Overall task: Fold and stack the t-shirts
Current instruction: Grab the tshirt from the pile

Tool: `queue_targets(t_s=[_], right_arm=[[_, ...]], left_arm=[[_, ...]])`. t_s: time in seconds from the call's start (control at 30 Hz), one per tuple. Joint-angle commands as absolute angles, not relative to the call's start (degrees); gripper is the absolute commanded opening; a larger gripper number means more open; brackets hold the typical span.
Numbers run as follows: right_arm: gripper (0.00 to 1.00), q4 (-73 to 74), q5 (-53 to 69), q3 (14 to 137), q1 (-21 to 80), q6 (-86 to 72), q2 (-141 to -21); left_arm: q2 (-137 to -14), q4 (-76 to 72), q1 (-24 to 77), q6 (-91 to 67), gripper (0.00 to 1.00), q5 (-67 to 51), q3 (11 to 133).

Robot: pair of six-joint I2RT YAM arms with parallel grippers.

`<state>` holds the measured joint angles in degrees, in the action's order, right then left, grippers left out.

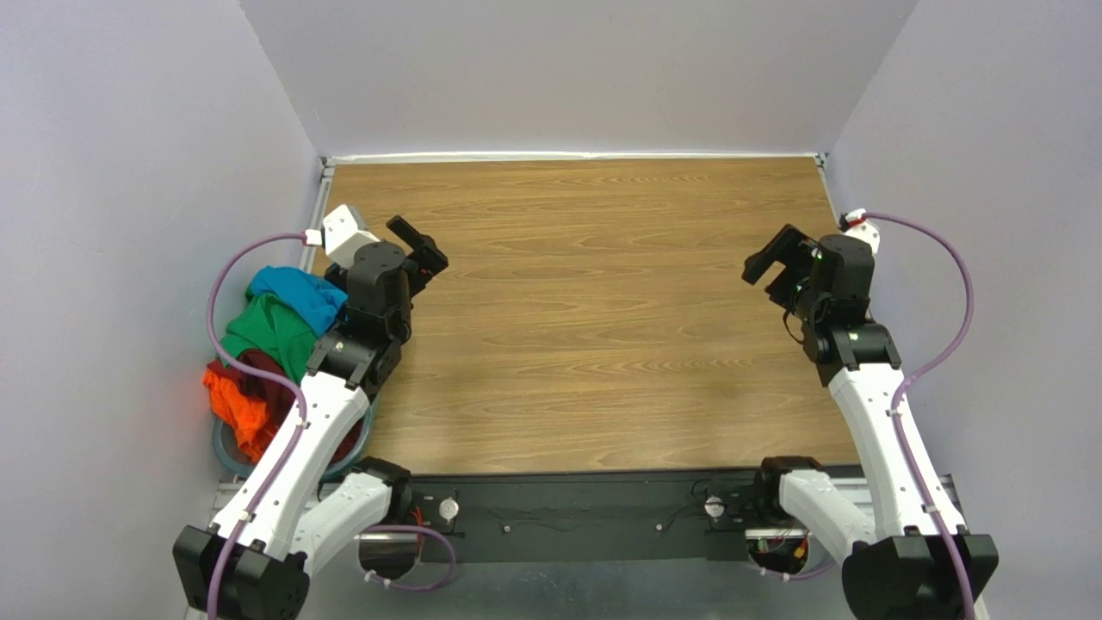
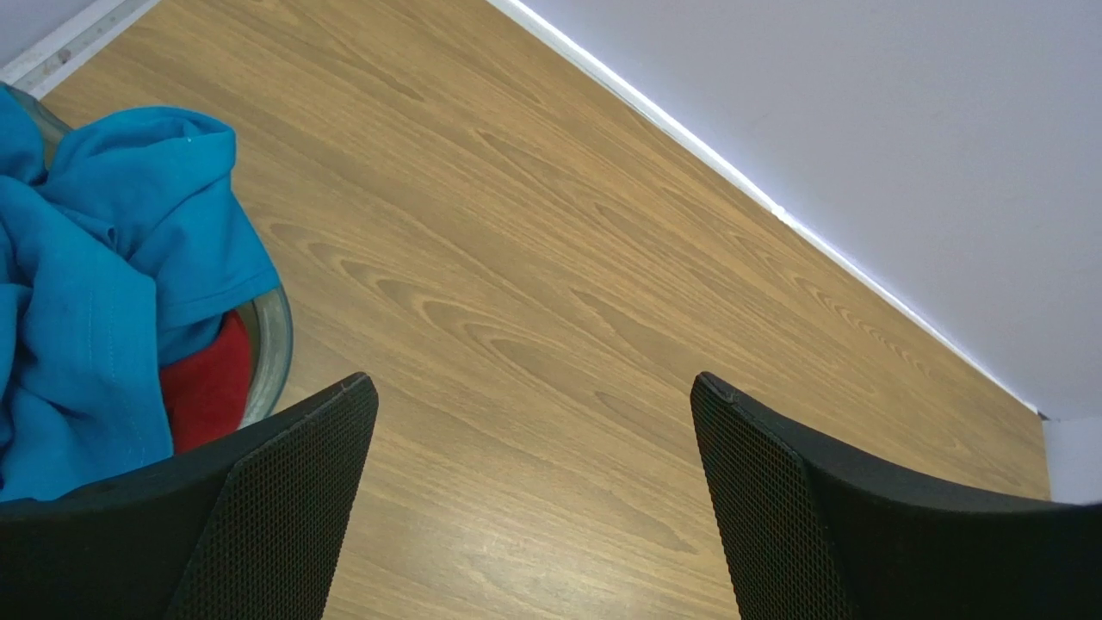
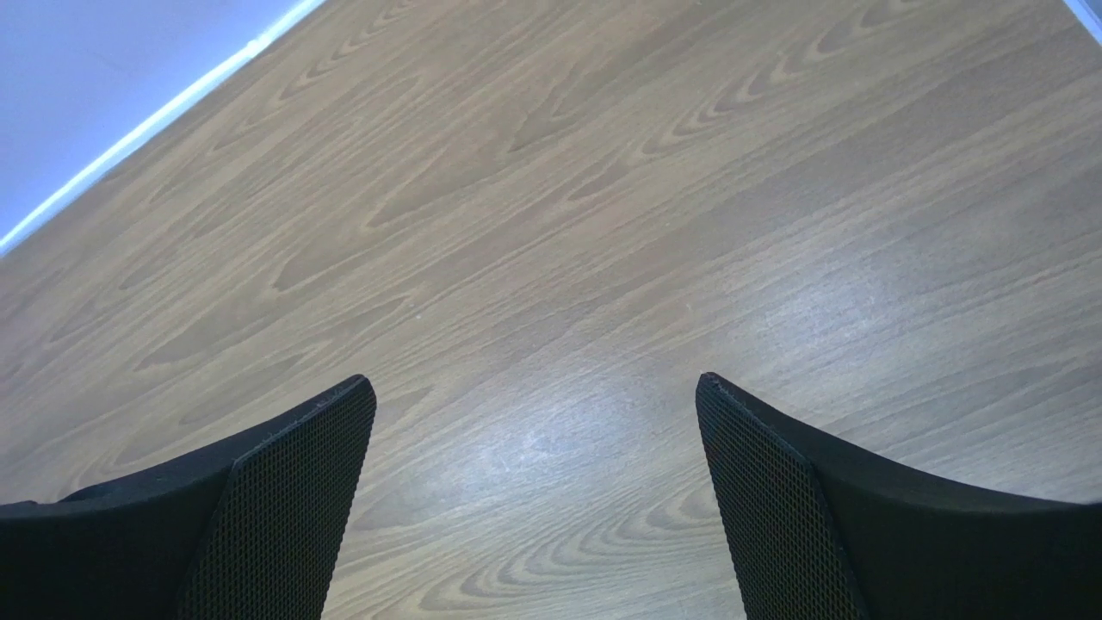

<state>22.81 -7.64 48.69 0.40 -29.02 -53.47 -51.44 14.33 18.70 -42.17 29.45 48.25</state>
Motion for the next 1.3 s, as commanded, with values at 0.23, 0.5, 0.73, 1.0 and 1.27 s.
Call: queue_targets(t_s=[0.23, 0.5, 0.73, 1.0, 1.27], right_arm=[[1.00, 23.0, 3.6, 49.6, 0.2, -22.2, -51.9], [1.00, 23.0, 8.5, 49.6, 0.2, -22.9, -55.6], [1.00, 23.0, 9.8, 49.7, 0.3, -25.2, -57.6], [1.00, 22.9, 18.5, 49.9, 0.3, -25.2, -61.6], [1.00, 23.0, 17.6, 50.0, 0.3, -24.8, -61.2]], left_arm=[[-53.6, 24.3, 9.3, -49.2, 0.98, 37.3, 51.2], [-59.4, 27.4, -3.2, -52.5, 0.98, 35.9, 51.8], [-58.5, 34.9, -6.9, -58.8, 0.98, 37.4, 52.6], [-56.4, 38.7, -7.9, -61.8, 0.98, 43.2, 50.6], [-59.1, 29.0, -8.8, -56.6, 0.95, 40.8, 49.2]])
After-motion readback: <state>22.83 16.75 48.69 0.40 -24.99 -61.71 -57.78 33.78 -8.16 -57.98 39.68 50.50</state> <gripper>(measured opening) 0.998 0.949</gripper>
